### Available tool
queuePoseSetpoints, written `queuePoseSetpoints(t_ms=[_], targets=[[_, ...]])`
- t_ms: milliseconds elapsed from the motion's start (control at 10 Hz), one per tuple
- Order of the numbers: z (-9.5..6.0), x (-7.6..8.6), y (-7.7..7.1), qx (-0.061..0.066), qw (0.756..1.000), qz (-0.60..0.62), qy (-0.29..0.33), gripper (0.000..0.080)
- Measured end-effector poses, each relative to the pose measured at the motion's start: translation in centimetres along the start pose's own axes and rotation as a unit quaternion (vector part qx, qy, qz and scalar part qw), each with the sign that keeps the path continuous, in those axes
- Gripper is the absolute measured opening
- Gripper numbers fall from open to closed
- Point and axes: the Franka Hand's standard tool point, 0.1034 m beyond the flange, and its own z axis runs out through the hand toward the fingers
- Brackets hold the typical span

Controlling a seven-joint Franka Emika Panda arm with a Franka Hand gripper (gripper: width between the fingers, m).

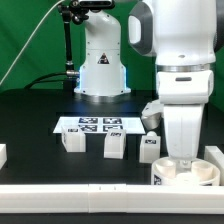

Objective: Assemble stool

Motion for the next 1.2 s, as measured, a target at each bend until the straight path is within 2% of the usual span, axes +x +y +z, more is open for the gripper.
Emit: queuePoseSetpoints(t_ms=[500,700,800,900,1000,1100,1200], targets=[[0.0,0.3,0.0,0.001,1.000,0.002,0.000,0.0034],[-0.7,0.5,0.3,-0.003,1.000,0.003,0.001,0.0399],[-1.3,0.6,0.5,-0.007,1.000,0.006,0.002,0.0399],[-2.2,0.8,0.7,-0.008,1.000,0.009,0.001,0.0534],[-3.5,1.0,1.0,-0.012,1.000,0.014,0.000,0.0625],[-4.3,0.7,1.5,-0.018,1.000,0.012,0.001,0.0642],[-5.1,-0.3,2.0,-0.023,1.000,0.017,-0.001,0.0642]])
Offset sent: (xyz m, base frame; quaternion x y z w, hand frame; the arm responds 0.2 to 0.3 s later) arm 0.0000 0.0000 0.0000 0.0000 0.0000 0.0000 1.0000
